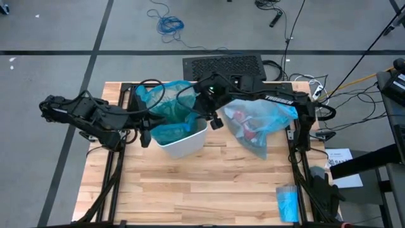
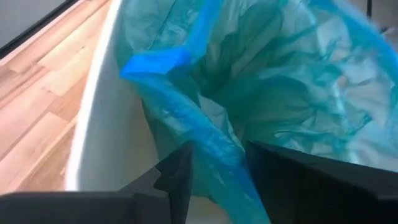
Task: Place trash/remove bag and relplace
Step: Insert the blue trash bag into the white trash bin
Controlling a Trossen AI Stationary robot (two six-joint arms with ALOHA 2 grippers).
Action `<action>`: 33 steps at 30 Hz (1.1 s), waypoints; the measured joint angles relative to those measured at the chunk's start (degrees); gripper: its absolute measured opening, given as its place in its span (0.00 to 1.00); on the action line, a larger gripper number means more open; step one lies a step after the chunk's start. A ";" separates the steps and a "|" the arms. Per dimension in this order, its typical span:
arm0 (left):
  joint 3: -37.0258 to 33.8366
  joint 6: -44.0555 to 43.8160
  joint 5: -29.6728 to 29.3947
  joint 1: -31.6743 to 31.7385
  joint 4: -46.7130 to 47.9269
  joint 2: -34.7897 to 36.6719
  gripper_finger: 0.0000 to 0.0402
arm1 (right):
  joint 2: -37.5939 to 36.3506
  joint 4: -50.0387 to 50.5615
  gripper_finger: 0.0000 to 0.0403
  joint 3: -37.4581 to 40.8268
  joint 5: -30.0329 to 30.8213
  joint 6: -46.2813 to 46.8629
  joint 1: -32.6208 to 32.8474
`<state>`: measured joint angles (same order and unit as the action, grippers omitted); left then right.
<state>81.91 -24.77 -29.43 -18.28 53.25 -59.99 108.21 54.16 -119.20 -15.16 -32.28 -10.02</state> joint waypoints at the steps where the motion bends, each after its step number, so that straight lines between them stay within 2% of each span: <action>1: 0.00 -0.06 0.00 0.01 0.01 0.00 0.17 | 0.33 -0.17 0.29 0.01 0.17 0.88 0.00; 5: 0.00 -0.42 0.04 0.00 0.01 0.00 0.17 | -0.32 0.04 0.08 0.02 0.29 4.36 0.00; 7: 0.00 -0.42 0.07 0.00 0.01 0.00 0.17 | -1.50 0.59 0.02 0.02 0.46 5.05 0.00; 13: 0.00 -0.40 0.28 0.00 0.01 0.00 0.17 | -5.23 3.09 0.00 0.02 1.44 8.63 0.58; 18: 0.00 -0.38 0.02 0.23 0.27 0.00 0.17 | -6.10 6.67 0.00 -0.09 -3.28 10.42 2.40; 24: 0.00 -0.24 -0.51 2.81 2.66 0.00 0.17 | -5.91 7.44 0.00 -0.09 -3.16 10.43 5.48; 25: 0.00 -0.40 1.32 3.73 3.95 0.00 0.17 | -5.91 7.05 0.00 -0.09 -3.14 10.52 5.84; 29: 0.00 0.37 16.65 8.77 4.14 -0.46 0.17 | -5.91 6.97 0.00 -0.09 -3.16 10.92 6.49; 33: 0.00 6.24 21.81 10.51 1.52 -0.31 0.17 | -5.89 7.02 0.00 -0.07 -2.96 12.02 6.35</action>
<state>81.91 -18.53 -7.62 -7.77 54.77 -60.29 102.32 61.18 -119.26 -18.12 -20.25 -3.67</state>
